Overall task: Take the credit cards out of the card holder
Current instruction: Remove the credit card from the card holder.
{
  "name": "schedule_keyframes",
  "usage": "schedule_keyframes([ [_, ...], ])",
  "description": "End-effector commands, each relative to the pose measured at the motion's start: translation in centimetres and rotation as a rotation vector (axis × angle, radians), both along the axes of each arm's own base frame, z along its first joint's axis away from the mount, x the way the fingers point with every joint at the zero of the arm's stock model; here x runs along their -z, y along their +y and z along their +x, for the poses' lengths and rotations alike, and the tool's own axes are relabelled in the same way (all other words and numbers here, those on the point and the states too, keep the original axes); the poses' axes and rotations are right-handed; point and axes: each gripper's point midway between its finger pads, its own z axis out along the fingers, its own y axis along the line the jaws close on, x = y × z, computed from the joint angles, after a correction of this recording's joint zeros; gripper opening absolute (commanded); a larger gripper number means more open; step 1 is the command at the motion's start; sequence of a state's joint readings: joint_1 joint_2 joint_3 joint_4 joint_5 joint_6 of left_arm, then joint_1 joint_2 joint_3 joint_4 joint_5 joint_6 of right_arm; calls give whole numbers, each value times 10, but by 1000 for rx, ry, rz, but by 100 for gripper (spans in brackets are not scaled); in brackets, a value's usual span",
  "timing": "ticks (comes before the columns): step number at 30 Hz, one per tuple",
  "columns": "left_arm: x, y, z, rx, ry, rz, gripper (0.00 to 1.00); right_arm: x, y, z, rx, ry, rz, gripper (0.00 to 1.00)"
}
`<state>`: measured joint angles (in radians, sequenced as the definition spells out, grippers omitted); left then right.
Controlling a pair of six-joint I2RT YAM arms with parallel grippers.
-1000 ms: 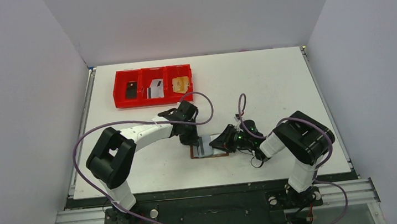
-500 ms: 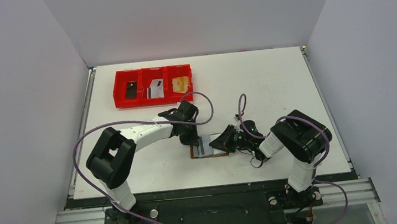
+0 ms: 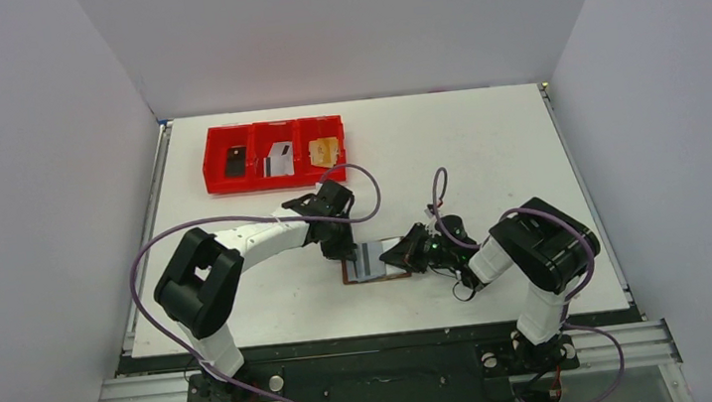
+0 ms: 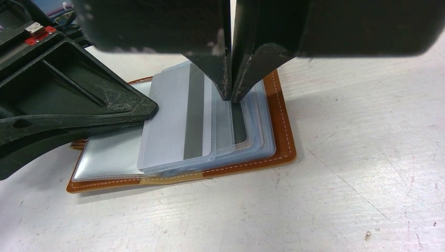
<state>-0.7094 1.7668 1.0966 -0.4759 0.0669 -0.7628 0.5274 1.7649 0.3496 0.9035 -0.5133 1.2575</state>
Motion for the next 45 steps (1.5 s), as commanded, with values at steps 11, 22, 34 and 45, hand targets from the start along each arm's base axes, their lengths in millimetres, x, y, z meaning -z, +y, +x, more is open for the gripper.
schedule_keyframes([
  [11,28,35,-10,-20,49,147,0,-1,-15,5,11,-65,-72,4],
  [22,23,30,-8,-4,34,128,0,-8,-8,6,-1,-65,-18,13],
  [34,-11,17,2,29,-40,80,0,-7,5,6,-12,-56,13,10],
  [45,-46,5,6,55,-105,31,4,-7,5,6,-11,-56,13,6],
])
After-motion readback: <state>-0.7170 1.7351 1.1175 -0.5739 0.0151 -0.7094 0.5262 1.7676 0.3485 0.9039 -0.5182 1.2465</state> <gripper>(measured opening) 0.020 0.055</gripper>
